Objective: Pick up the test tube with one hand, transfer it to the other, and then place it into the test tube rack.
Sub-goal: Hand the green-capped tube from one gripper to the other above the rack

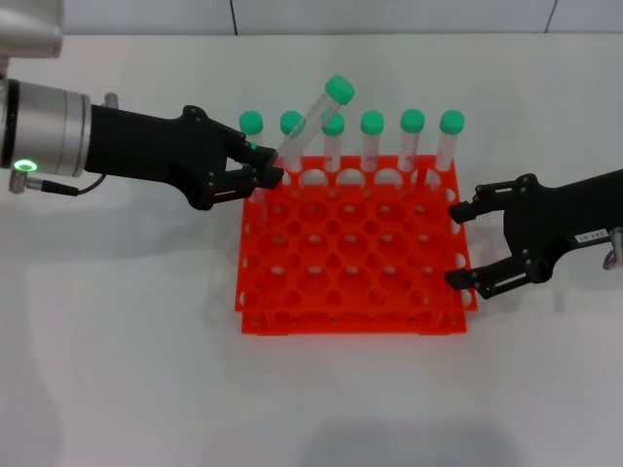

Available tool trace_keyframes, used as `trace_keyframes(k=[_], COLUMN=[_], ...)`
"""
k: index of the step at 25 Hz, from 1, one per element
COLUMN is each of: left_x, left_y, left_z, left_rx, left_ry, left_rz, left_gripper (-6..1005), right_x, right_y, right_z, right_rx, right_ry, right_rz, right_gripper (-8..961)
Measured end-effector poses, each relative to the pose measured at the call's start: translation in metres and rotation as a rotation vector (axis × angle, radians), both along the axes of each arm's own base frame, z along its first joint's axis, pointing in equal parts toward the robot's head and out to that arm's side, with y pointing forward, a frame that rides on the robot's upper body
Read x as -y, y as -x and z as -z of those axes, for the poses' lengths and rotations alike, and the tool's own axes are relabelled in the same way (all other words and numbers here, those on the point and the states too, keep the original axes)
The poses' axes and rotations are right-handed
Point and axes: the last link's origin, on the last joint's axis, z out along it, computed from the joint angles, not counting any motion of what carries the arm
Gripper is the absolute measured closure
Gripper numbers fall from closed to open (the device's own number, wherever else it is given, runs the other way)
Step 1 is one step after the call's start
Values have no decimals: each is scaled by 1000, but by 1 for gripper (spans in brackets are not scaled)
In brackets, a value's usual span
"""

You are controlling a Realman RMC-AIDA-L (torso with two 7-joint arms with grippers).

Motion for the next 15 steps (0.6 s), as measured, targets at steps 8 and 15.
trace_keyframes(k=[8, 15], left_x=[-1, 0], left_y=[4, 4], left_z=[5, 7], left_rx=[-7, -2], left_ry=[-20, -21], left_rz=[4, 11], left_gripper=[773, 769], right_x=[-3, -13], right_y=[5, 8], right_z=[-2, -3], right_rx=[-58, -175], right_ry=[-32, -118], right_rz=[2, 69], right_gripper=[202, 205])
